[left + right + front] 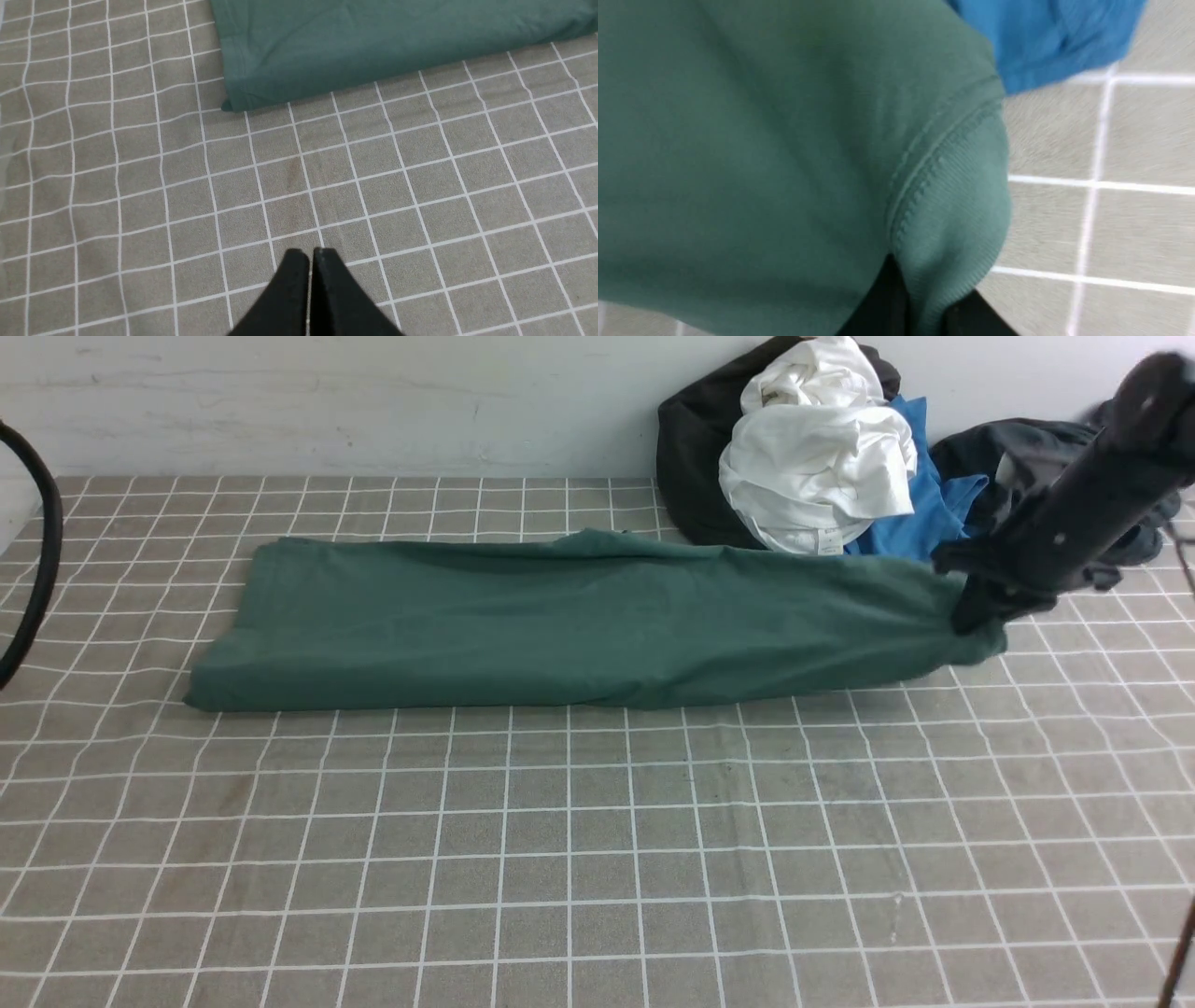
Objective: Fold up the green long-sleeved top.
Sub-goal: Use the right arm to drag the right edge of the fabric to the left and folds it over the left edge
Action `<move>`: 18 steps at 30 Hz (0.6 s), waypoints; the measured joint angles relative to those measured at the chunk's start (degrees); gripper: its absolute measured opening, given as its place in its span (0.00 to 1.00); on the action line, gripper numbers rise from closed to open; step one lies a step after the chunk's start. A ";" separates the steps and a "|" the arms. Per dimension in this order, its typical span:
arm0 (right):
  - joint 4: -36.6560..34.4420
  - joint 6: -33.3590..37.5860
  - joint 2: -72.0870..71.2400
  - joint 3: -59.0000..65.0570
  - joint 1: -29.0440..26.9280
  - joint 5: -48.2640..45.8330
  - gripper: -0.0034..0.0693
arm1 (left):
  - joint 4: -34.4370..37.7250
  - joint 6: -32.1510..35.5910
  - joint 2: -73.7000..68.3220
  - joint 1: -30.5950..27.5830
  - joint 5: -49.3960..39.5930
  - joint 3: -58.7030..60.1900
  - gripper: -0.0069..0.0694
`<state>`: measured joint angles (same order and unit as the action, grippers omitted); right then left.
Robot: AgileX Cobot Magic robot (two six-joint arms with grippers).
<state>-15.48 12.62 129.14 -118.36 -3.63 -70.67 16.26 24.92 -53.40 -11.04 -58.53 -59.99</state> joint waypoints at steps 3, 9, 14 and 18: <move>3.13 0.09 -5.72 0.63 -3.06 -0.35 0.08 | 0.00 0.00 0.00 0.00 -1.44 0.00 0.08; 5.21 -0.33 -12.62 2.78 -12.18 -0.93 0.08 | -0.05 0.00 0.20 0.53 -2.41 0.00 0.08; -1.52 -0.45 -13.36 2.78 -9.77 -0.57 0.08 | 0.38 0.00 -0.09 2.57 -0.94 0.00 0.08; -5.98 -0.45 -12.66 2.78 -0.51 3.02 0.08 | 1.12 0.00 -0.98 3.28 -0.50 0.05 0.08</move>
<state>-21.46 12.17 116.48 -115.58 -4.14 -67.65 17.38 24.92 -54.38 -7.76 -59.03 -59.94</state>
